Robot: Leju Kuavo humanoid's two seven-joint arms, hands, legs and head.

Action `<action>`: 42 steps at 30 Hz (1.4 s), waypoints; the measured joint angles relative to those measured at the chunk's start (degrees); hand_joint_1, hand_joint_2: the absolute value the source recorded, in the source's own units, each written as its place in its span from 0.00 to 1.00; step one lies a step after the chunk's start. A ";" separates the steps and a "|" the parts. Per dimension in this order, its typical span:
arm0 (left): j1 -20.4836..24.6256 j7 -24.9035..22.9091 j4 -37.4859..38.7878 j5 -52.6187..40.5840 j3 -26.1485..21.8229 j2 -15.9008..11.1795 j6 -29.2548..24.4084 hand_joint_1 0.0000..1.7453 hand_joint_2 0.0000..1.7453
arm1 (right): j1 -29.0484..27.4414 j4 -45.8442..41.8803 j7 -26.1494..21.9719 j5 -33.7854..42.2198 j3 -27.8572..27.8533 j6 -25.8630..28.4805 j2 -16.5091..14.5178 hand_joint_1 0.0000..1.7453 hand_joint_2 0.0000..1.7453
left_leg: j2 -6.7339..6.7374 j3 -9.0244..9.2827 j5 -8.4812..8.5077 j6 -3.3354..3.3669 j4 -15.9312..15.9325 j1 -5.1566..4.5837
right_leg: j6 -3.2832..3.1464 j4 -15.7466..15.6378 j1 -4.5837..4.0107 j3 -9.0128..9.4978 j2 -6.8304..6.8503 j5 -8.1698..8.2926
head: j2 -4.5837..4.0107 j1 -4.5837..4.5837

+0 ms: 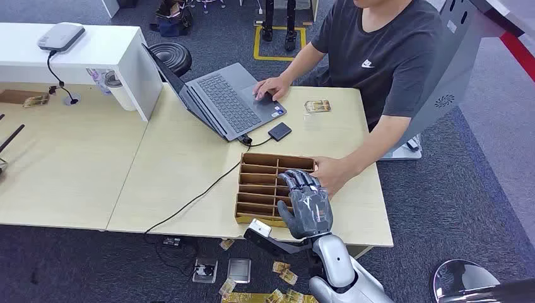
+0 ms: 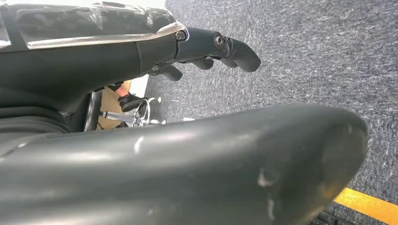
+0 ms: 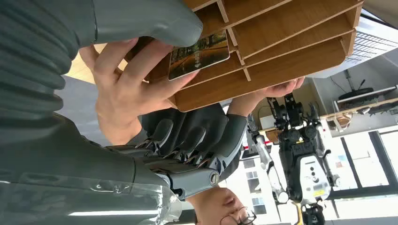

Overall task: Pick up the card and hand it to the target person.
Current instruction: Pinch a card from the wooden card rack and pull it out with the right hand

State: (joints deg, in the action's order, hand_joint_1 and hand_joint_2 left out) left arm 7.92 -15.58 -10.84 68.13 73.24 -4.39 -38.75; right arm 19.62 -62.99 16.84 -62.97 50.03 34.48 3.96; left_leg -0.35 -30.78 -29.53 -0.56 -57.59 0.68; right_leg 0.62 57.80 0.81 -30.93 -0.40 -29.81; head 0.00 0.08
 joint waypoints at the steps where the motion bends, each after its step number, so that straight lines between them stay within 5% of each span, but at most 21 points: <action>1: 0.00 0.00 0.00 -0.05 0.00 0.00 0.00 0.00 0.00 | -0.04 0.00 -0.01 0.01 0.02 -0.02 0.00 0.34 1.00 | 0.00 0.00 0.00 0.00 0.00 0.00 | 0.00 0.00 0.00 0.00 0.00 0.00 | 0.00 0.00; 42: 0.01 0.00 0.00 -1.32 0.00 0.17 0.20 0.00 0.00 | 2.56 6.18 -2.74 2.69 1.81 0.49 -2.54 0.39 1.00 | 0.00 -0.01 0.00 0.00 0.00 0.00 | 0.00 0.00 0.00 0.00 0.00 0.00 | 0.00 0.01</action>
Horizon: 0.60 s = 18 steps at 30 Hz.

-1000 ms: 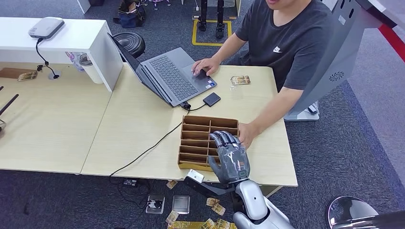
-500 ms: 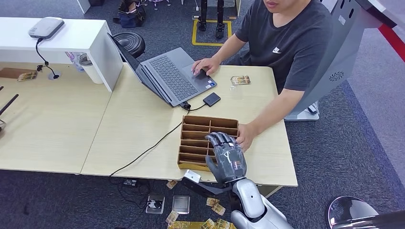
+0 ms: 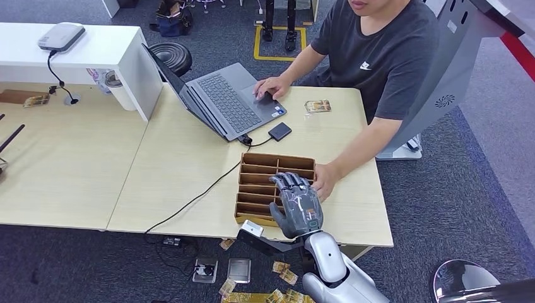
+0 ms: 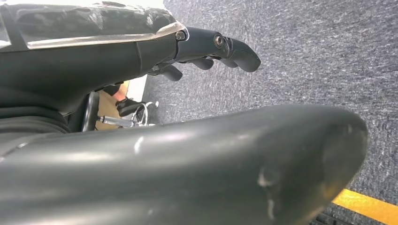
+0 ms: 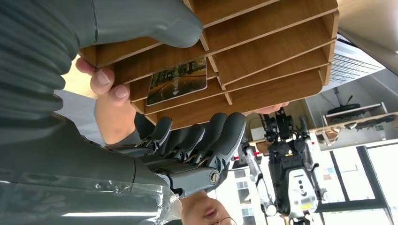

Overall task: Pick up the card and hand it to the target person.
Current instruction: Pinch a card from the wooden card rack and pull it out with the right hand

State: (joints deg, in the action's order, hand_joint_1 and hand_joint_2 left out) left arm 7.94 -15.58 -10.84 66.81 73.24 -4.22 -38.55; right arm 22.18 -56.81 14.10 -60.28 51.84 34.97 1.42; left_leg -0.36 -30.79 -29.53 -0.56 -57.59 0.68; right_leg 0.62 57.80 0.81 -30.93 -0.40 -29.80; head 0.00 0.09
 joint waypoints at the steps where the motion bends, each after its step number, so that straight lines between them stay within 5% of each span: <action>1: 0.00 0.00 0.00 -0.01 0.00 0.00 0.01 0.00 0.00 | 0.05 0.20 0.05 0.04 0.01 -0.01 -0.03 0.39 1.00 | 0.00 0.00 0.00 0.00 0.00 0.00 | 0.00 0.00 0.00 0.00 0.00 0.00 | 0.00 -0.01; 18: 0.00 -0.08 0.00 -0.16 0.00 0.01 0.01 0.00 0.00 | 3.37 5.49 -0.31 1.45 -0.08 1.25 -0.91 0.43 1.00 | 0.00 0.00 0.00 0.00 0.00 0.00 | 0.00 0.00 0.00 0.00 0.00 0.00 | 0.00 -0.01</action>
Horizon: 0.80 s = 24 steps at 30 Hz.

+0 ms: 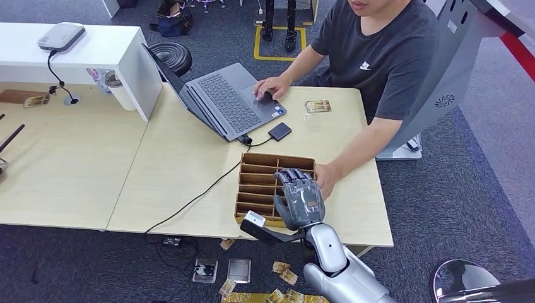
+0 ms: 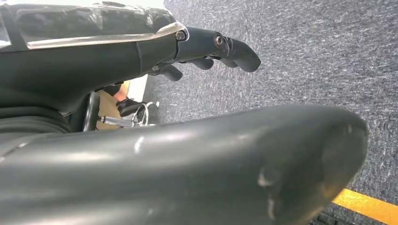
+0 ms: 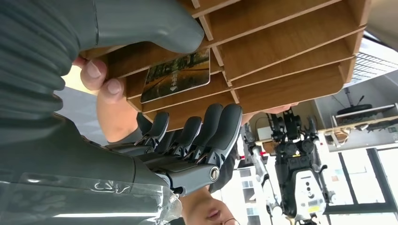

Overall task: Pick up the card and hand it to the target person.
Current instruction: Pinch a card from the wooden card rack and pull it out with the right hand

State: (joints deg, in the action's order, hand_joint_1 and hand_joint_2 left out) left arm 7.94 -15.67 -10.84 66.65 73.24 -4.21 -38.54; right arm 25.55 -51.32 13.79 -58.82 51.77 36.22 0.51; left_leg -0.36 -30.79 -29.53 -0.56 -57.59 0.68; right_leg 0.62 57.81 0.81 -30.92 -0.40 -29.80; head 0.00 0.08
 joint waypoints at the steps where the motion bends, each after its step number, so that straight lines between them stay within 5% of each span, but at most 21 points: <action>1: 0.00 0.32 0.00 -0.06 0.00 -0.04 0.02 0.00 0.00 | 0.29 0.37 0.01 0.10 -0.02 0.10 -0.02 0.43 1.00 | 0.00 0.00 0.00 0.00 0.00 0.00 | 0.00 0.00 0.00 0.00 0.00 0.00 | 0.00 0.01; 8: 0.05 2.61 0.00 -0.63 0.00 -0.77 0.79 0.00 0.00 | 1.67 2.29 0.92 0.21 -0.09 0.48 -0.03 0.40 1.00 | 0.00 0.00 0.00 0.00 0.00 0.00 | 0.00 0.00 0.00 0.00 0.00 0.00 | 0.00 -0.03; 10: 0.05 2.72 0.00 -0.69 0.00 -0.91 0.81 0.00 0.00 | 1.89 2.72 1.15 0.16 -0.11 0.49 -0.02 0.48 1.00 | 0.00 0.00 0.00 0.00 0.00 0.00 | 0.00 0.00 0.00 -0.01 0.00 0.00 | 0.00 -0.04; 14: 0.05 3.02 0.00 -0.70 0.00 -1.05 0.75 0.00 0.00 | 2.26 3.26 1.23 0.05 -0.14 0.49 -0.01 1.00 1.00 | 0.00 0.00 0.00 0.00 0.00 0.00 | 0.00 0.00 0.00 0.00 0.00 0.00 | 0.00 -0.03; 24: 0.05 3.06 0.00 -0.70 0.00 -1.15 0.39 0.00 0.00 | 2.81 4.48 -0.33 0.89 -0.12 0.35 -0.28 1.00 1.00 | 0.00 0.01 0.00 0.00 0.00 0.00 | 0.00 0.00 0.00 0.00 0.00 0.00 | 0.00 -0.03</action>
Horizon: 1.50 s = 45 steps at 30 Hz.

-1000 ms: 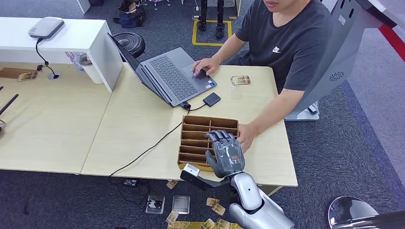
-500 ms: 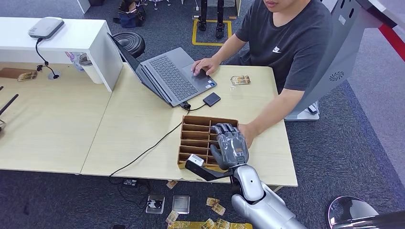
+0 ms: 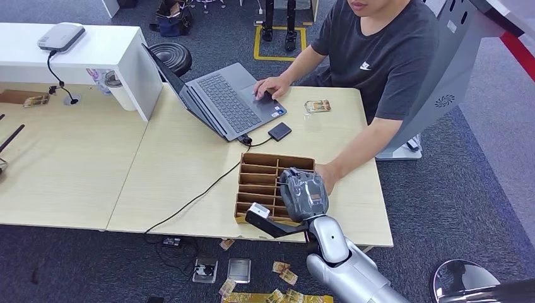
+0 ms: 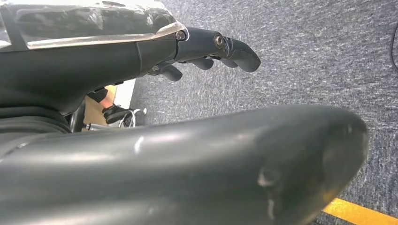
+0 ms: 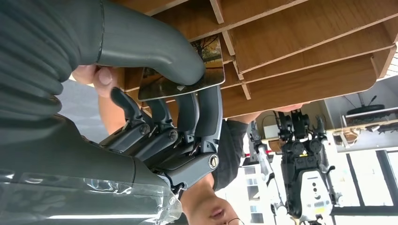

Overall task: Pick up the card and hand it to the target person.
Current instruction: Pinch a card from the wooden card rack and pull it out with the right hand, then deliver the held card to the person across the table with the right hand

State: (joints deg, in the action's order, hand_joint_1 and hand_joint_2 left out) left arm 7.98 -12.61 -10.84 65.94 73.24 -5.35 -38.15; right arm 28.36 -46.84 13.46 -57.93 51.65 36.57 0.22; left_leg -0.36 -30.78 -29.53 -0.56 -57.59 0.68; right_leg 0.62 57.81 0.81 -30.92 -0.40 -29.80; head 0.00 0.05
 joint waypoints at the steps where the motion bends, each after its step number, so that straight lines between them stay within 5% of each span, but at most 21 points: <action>1: 0.00 0.00 0.00 0.01 0.00 0.00 -0.03 0.00 0.00 | 0.10 0.10 -0.07 -0.02 0.00 0.04 -0.05 1.00 1.00 | 0.00 0.00 0.00 0.00 0.00 0.00 | 0.00 0.00 0.00 0.00 0.00 0.00 | 0.00 -0.01; 16: 0.00 0.07 0.00 0.02 0.00 0.00 -0.23 0.00 0.00 | 0.63 -0.44 0.45 -2.30 0.00 1.99 -0.27 1.00 1.00 | 0.00 -0.01 0.00 0.00 0.00 0.00 | 0.00 0.00 0.00 0.00 0.00 0.00 | 0.00 0.03; 23: -0.03 -0.25 0.00 0.23 0.00 0.00 -0.10 0.00 0.00 | 0.60 -9.97 1.70 -4.63 -0.22 2.36 0.38 1.00 1.00 | 0.01 0.01 0.00 0.00 0.00 0.00 | 0.00 0.01 0.00 0.00 -0.01 0.00 | 0.00 -0.01; 33: -0.04 0.53 0.00 0.65 0.00 0.04 -0.13 0.00 0.00 | 1.90 -21.65 -0.81 1.96 -0.83 1.90 1.20 1.00 1.00 | 0.01 0.02 0.00 0.00 0.00 0.00 | 0.00 0.01 0.00 0.01 -0.01 0.00 | 0.00 0.07; 45: 0.14 1.70 0.00 -0.62 0.12 -0.41 0.13 0.00 0.00 | 10.74 -7.90 -5.96 1.57 -0.20 1.93 -0.82 1.00 1.00 | -0.02 -0.01 0.01 0.00 0.00 0.00 | 0.00 0.03 0.00 0.02 0.01 0.01 | 0.00 0.08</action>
State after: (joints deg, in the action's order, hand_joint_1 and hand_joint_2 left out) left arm 8.13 -10.91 -10.84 65.32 73.36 -5.77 -38.03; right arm 39.09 -54.74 7.50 -56.36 51.45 38.50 -0.59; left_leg -0.38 -30.79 -29.52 -0.55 -57.59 0.68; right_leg 0.62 57.84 0.81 -30.90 -0.39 -29.79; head 0.00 0.14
